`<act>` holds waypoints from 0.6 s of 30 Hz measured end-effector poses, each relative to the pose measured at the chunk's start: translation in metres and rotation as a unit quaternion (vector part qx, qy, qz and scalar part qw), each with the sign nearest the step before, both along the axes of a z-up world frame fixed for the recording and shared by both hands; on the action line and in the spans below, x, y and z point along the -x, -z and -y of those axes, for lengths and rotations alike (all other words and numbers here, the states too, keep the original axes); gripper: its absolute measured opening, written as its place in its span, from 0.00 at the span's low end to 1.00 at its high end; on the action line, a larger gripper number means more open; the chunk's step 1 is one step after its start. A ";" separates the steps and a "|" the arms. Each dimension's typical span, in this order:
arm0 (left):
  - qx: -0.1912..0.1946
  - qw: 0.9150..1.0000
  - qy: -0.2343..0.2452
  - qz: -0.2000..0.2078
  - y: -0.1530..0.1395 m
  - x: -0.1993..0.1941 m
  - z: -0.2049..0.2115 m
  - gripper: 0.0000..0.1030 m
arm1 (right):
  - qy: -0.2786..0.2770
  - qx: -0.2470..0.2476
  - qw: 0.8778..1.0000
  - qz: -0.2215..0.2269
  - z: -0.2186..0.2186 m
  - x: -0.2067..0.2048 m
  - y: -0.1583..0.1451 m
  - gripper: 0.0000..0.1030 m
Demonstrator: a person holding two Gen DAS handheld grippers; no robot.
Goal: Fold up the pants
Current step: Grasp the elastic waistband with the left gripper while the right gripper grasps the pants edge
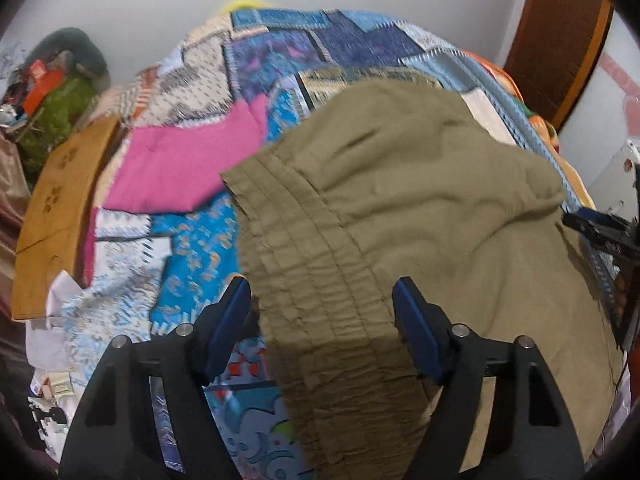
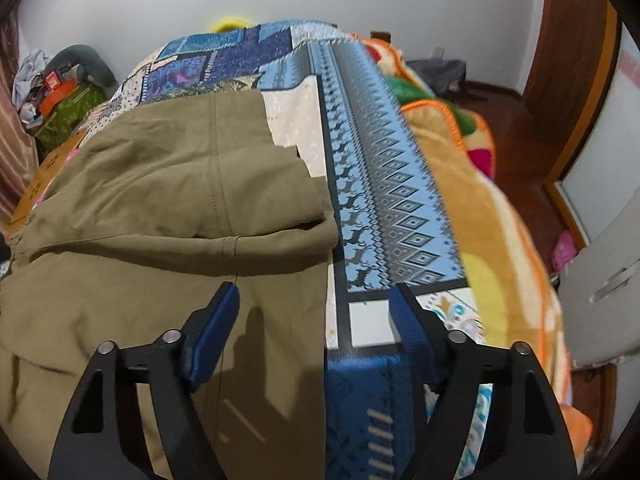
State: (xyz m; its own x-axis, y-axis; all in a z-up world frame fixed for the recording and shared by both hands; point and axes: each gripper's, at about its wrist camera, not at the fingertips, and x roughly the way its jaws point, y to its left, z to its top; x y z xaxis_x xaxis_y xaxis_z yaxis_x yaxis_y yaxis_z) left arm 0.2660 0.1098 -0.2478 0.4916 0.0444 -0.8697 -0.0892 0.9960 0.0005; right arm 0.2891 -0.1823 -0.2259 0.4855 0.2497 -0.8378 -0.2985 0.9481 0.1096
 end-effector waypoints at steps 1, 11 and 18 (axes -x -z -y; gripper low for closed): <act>0.004 1.000 0.003 -0.004 0.002 0.000 0.000 0.73 | -0.002 -0.001 1.000 -0.007 -0.001 -0.004 0.004 0.65; 0.049 0.999 0.012 -0.006 0.015 -0.002 -0.013 0.66 | -0.042 0.004 0.999 -0.009 -0.011 -0.009 0.019 0.18; 0.023 1.000 -0.016 0.003 0.018 -0.003 -0.019 0.72 | -0.039 0.017 0.999 -0.014 -0.008 -0.007 0.020 0.10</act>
